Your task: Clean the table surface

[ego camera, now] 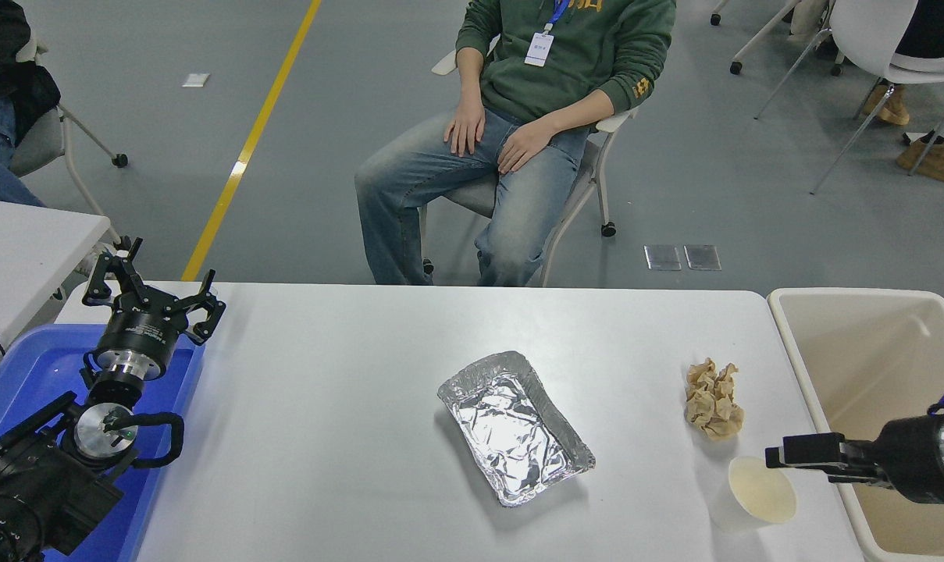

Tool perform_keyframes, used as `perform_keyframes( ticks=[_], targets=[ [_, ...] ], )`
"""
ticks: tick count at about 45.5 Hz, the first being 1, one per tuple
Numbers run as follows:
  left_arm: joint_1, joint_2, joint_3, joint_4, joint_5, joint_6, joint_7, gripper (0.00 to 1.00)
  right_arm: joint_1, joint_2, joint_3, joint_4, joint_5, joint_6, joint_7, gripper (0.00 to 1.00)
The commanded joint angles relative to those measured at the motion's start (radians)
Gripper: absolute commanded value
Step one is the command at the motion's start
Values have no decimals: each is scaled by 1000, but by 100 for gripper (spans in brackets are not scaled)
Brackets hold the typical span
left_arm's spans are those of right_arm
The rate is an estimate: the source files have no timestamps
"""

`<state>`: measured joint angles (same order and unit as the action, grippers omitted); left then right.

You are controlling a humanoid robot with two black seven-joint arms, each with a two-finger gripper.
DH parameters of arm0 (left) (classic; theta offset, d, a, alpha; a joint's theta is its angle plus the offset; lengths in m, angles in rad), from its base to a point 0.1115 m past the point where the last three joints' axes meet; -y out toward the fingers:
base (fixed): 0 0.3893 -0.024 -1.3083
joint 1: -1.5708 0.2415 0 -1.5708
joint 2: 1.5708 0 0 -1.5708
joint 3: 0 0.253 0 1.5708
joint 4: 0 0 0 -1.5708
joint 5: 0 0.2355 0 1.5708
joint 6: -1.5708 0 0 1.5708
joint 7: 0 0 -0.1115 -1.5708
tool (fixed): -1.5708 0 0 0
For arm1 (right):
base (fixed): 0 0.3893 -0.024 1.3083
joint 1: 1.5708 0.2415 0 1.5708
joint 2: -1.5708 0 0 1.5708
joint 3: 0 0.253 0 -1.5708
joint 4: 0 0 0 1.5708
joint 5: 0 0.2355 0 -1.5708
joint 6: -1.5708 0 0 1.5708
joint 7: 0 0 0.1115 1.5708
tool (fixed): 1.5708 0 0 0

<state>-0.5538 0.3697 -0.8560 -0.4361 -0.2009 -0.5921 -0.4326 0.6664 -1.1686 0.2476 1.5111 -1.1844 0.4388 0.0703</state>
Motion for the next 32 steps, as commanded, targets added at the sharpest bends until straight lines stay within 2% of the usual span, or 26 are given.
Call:
perform_keyframes(
  ticks=[1, 19, 32],
  targets=[
    [0, 0, 0, 0, 0, 0, 0, 100, -51, 38, -2, -14, -41, -78, -1, 98],
    [0, 2, 0, 0, 0, 0, 0, 100, -122, 121, -4, -60, -135, -183, 0, 97],
    [0, 0, 0, 0, 0, 0, 0, 100, -122, 122, -2, -72, -179, -210, 0, 87]
  ],
)
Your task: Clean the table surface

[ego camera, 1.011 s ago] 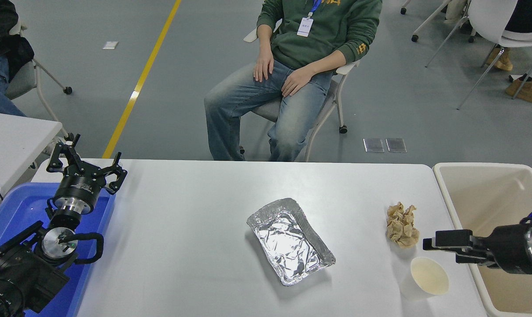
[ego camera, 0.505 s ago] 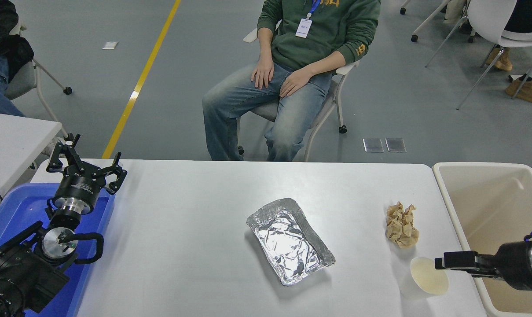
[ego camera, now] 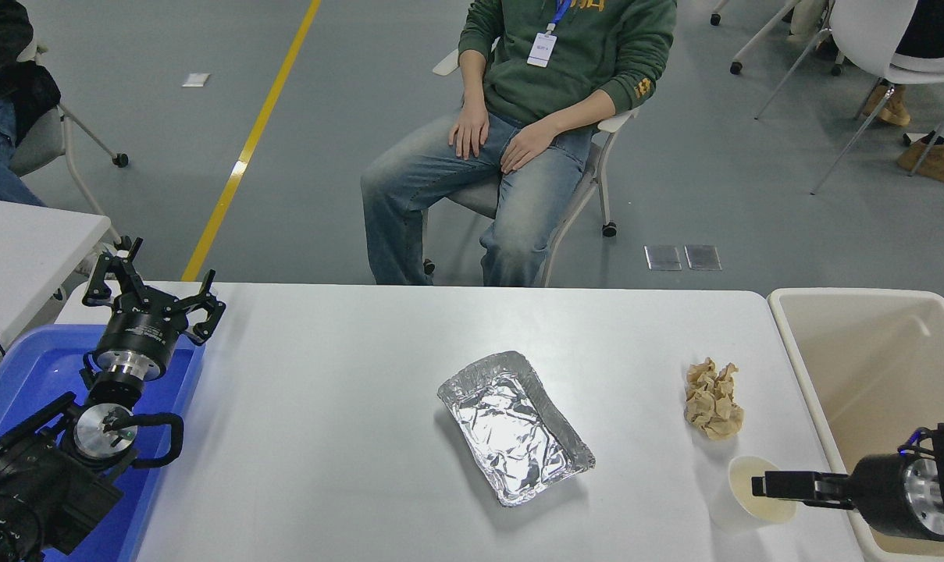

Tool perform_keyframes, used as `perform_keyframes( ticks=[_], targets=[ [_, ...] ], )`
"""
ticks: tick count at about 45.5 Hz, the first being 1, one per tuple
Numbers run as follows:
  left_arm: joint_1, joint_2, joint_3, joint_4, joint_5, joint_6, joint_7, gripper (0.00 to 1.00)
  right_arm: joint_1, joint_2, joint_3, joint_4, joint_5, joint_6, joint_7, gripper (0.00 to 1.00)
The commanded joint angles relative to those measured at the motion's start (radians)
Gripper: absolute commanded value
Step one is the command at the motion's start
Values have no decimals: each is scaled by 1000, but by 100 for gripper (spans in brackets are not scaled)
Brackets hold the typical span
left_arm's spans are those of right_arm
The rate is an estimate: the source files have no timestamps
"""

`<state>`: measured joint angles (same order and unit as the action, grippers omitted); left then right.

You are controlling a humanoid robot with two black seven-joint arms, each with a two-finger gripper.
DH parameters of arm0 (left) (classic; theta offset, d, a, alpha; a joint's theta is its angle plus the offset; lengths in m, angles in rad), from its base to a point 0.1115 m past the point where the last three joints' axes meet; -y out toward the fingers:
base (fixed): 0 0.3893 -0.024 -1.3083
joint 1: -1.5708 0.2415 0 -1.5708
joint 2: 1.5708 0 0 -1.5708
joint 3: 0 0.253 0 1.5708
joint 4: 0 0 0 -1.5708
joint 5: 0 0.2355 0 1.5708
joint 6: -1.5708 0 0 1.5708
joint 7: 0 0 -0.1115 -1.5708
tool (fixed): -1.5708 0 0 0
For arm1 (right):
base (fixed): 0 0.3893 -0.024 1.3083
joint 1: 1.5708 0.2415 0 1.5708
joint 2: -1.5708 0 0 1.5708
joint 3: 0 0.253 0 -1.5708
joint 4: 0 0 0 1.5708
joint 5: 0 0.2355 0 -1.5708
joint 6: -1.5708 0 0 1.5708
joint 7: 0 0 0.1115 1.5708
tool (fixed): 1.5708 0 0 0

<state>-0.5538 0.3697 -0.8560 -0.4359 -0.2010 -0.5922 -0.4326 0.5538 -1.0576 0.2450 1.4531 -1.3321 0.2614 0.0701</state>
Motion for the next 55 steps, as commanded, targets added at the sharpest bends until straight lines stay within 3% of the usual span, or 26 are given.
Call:
perform_keyframes(
  ticks=[1, 14, 19, 22, 31, 37, 55],
  targets=[
    [0, 0, 0, 0, 0, 0, 0, 100, -9, 11, 0, -14, -32, -33, 0, 86],
    [0, 0, 0, 0, 0, 0, 0, 100, -2, 11, 2, -11, -32, -34, 7, 74],
    [0, 0, 0, 0, 0, 0, 0, 100, -2, 11, 0, -10, -32, -33, 7, 57],
    [0, 0, 0, 0, 0, 0, 0, 100, -9, 11, 0, -10, -30, -27, 7, 33],
    [0, 0, 0, 0, 0, 0, 0, 100, 5, 10, -35, -10, -29, -24, 7, 23],
    [0, 0, 0, -1, 0, 0, 0, 100, 5, 11, -39, -10, -29, -24, 7, 1],
    [0, 0, 0, 0, 0, 0, 0, 100, 12, 4, -38, -5, -30, -24, 13, 0]
  ],
)
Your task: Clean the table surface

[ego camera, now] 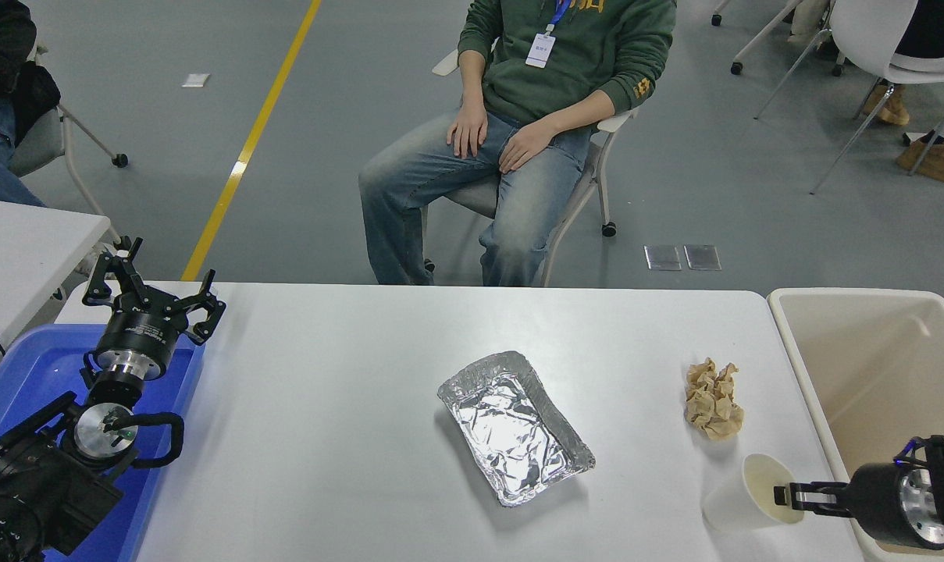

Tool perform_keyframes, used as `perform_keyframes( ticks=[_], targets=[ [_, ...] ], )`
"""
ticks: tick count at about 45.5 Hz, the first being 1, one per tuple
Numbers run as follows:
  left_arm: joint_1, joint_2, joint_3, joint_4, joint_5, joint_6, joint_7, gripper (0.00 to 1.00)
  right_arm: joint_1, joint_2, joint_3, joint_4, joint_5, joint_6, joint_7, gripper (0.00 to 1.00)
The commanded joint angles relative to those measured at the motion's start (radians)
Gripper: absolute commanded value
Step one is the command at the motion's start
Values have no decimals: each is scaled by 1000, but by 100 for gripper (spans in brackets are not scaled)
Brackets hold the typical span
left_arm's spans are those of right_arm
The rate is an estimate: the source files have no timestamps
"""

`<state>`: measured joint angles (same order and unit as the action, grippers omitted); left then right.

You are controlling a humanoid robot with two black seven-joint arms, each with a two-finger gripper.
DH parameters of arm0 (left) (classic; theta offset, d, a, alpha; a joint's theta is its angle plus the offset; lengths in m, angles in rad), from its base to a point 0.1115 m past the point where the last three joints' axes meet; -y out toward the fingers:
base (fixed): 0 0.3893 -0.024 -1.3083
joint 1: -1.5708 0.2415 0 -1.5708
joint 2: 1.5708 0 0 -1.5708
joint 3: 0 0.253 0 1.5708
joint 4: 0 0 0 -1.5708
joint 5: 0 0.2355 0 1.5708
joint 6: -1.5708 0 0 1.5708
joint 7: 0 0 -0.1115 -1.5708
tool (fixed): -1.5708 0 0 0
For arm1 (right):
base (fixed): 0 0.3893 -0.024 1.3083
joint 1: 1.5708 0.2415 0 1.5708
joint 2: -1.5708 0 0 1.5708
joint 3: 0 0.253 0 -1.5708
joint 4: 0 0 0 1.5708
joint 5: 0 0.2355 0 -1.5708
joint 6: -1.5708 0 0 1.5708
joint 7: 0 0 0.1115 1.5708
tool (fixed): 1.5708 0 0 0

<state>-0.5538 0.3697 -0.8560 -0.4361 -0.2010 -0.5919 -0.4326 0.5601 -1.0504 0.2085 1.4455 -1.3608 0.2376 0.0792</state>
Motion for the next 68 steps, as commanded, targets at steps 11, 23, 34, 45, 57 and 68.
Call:
perform_keyframes(
  ticks=[11, 23, 34, 45, 57, 68],
  targets=[
    [0, 0, 0, 0, 0, 0, 0, 100, 49, -60, 2, 35, 14, 3, 22, 0],
    [0, 0, 0, 0, 0, 1, 0, 100, 184, -232, 17, 119, 72, 98, 56, 0],
    [0, 0, 0, 0, 0, 1, 0, 100, 380, -378, 20, 138, 166, 246, 85, 0],
    [0, 0, 0, 0, 0, 0, 0, 100, 489, -435, 19, 128, 189, 301, 83, 0],
    [0, 0, 0, -1, 0, 0, 0, 100, 483, -454, 9, 69, 181, 287, 76, 0],
    [0, 0, 0, 0, 0, 0, 0, 100, 459, -418, -49, -16, 183, 154, 71, 0]
  ],
)
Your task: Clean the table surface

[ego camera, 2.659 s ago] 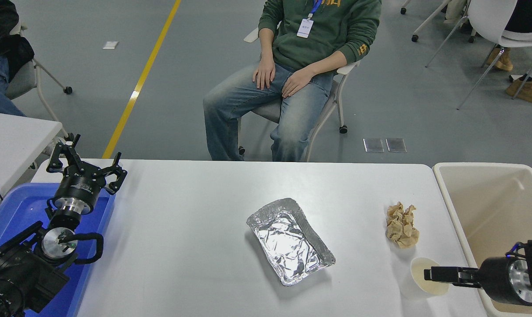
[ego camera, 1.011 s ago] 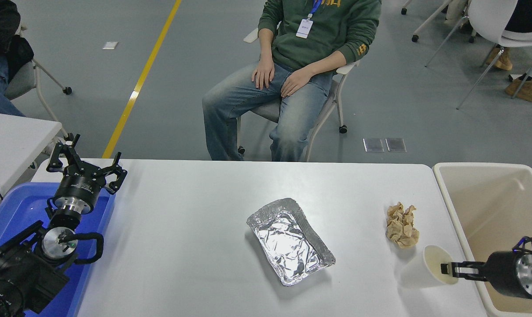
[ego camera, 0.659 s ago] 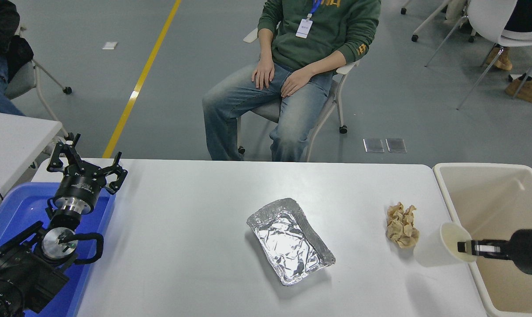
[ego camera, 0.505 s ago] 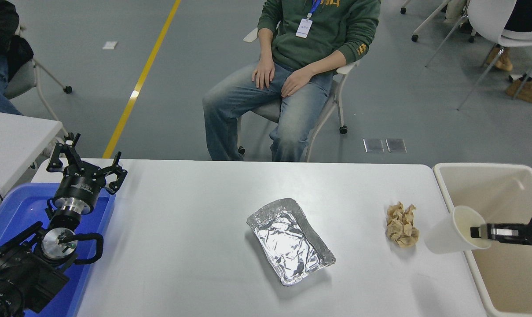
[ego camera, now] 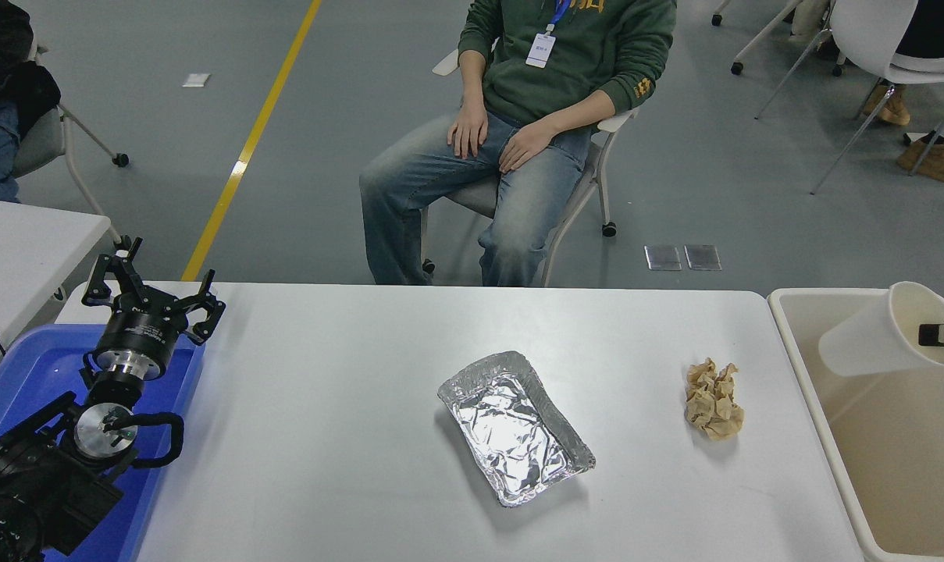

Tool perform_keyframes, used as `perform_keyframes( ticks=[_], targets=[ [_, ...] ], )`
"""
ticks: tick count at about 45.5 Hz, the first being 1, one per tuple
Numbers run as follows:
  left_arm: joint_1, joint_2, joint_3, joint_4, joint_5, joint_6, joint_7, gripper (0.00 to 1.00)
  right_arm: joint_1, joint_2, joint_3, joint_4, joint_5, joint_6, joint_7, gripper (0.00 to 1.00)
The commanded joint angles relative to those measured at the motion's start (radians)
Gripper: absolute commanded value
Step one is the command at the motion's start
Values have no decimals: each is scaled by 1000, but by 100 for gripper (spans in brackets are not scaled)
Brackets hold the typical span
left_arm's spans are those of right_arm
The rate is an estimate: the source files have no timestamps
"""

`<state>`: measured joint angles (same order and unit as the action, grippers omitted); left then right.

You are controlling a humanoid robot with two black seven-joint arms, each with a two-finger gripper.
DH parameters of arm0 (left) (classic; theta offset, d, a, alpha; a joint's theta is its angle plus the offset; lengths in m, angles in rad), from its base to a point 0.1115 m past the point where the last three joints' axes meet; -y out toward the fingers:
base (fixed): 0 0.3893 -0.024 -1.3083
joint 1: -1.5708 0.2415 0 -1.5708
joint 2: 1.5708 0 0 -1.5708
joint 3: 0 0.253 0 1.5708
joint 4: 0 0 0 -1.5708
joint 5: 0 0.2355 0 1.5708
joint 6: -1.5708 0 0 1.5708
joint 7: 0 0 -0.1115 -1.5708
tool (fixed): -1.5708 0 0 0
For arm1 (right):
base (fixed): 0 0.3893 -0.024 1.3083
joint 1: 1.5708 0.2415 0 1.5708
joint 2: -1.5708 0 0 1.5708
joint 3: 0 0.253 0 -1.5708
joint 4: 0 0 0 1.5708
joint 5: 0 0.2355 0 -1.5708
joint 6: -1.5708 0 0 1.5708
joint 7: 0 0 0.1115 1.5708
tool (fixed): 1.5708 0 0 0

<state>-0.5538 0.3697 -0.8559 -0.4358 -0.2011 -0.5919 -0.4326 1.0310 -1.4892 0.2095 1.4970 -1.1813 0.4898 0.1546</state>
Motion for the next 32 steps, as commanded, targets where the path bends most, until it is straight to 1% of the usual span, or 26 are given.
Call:
perform_keyframes(
  ticks=[1, 9, 14, 18, 32],
  targets=[
    [0, 0, 0, 0, 0, 0, 0, 100, -17, 27, -61, -70, 5, -115, -4, 0],
    [0, 0, 0, 0, 0, 0, 0, 100, -42, 79, -166, -133, 22, -249, -4, 0],
    [0, 0, 0, 0, 0, 0, 0, 100, -74, 122, -205, -211, 72, -319, -4, 0],
    [0, 0, 0, 0, 0, 0, 0, 100, -110, 168, -213, -282, 106, -358, -3, 0],
    [0, 0, 0, 0, 0, 0, 0, 100, -259, 357, -210, -506, 112, -477, -3, 0]
  ],
)
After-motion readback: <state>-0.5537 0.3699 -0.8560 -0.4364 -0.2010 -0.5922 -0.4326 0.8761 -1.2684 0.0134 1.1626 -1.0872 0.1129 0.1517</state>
